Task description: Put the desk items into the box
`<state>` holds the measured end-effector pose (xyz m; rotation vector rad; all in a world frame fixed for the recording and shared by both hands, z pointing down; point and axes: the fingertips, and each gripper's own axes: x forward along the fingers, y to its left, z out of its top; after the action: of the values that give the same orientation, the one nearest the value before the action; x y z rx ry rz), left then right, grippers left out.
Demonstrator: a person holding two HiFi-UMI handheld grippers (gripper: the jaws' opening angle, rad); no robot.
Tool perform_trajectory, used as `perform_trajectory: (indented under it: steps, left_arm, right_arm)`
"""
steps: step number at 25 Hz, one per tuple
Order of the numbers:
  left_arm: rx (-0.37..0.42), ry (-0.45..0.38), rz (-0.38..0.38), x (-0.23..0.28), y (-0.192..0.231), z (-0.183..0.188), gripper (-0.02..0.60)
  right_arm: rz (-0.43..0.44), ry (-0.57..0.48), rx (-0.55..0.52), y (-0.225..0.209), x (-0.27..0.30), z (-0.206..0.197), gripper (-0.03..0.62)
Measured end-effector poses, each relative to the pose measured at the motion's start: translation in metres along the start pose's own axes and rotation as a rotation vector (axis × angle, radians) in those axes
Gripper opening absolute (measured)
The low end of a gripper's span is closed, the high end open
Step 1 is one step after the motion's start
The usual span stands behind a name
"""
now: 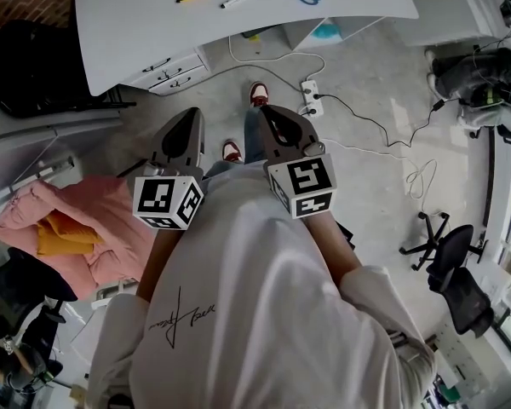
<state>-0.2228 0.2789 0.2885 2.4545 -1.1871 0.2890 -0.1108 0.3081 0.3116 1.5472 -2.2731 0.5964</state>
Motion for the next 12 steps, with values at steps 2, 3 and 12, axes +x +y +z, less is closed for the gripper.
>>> perform_trajectory:
  steps: [2, 3, 12]
  left_arm:
    - [-0.001, 0.005, 0.000, 0.012, 0.002, 0.004, 0.006]
    - [-0.001, 0.006, 0.000, 0.018, 0.003, 0.007, 0.006]
    - [0.000, 0.023, 0.003, 0.078, 0.008, 0.025, 0.006]
  right_arm:
    - [0.002, 0.001, 0.000, -0.009, 0.008, 0.006, 0.026]
    - [0.003, 0.002, 0.001, -0.013, 0.012, 0.009, 0.026]
    - [0.018, 0.000, 0.003, -0.062, 0.049, 0.035, 0.026]
